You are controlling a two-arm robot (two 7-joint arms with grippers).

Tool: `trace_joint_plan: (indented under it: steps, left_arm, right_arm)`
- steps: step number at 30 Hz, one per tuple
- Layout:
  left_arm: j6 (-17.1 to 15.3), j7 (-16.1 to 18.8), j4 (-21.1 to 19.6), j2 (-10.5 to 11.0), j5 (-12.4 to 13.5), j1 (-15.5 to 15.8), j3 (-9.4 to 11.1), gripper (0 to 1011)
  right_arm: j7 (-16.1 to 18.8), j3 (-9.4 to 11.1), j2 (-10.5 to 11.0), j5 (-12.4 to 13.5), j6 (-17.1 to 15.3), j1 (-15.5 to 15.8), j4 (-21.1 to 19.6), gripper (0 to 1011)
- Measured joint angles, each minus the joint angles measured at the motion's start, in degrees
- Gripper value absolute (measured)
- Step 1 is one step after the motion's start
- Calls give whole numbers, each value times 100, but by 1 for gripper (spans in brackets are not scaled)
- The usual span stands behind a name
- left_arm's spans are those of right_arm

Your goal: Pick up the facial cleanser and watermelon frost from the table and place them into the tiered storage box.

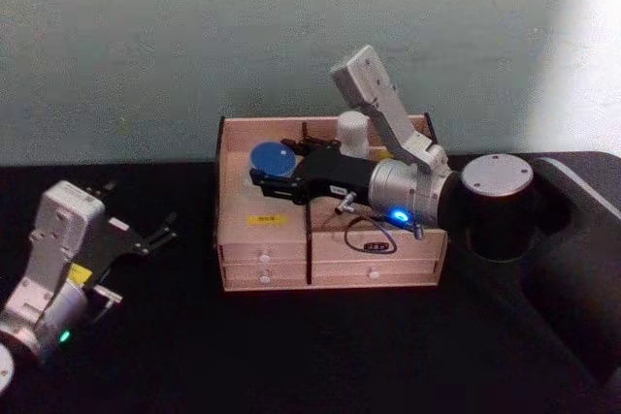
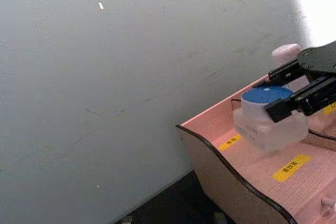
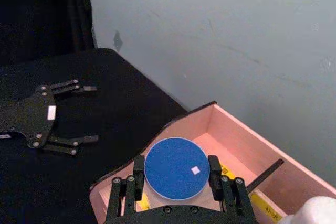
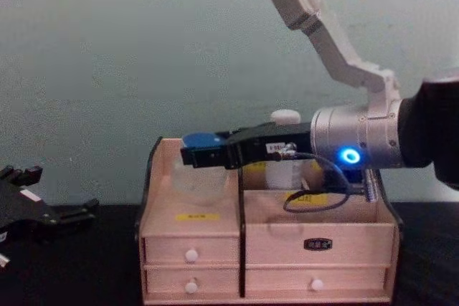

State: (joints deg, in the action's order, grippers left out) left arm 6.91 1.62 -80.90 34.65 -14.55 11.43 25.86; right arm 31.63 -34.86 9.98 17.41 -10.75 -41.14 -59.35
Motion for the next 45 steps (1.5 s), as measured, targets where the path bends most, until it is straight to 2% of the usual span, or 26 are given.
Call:
trace_joint_plan:
  steps: [16,42,45]
  left_arm:
    - [0,0,0,0,0,0,0,1001]
    - [0,0,0,0,0,0,0,1001]
    - [0,0,0,0,0,0,0,1001]
  right_arm:
    - [-2,0,-159,-9,-380,-195,399,719]
    - [50,-30,-198,-59,-401,-257,522,720]
    - [50,-28,-197,-56,-399,-257,520,758]
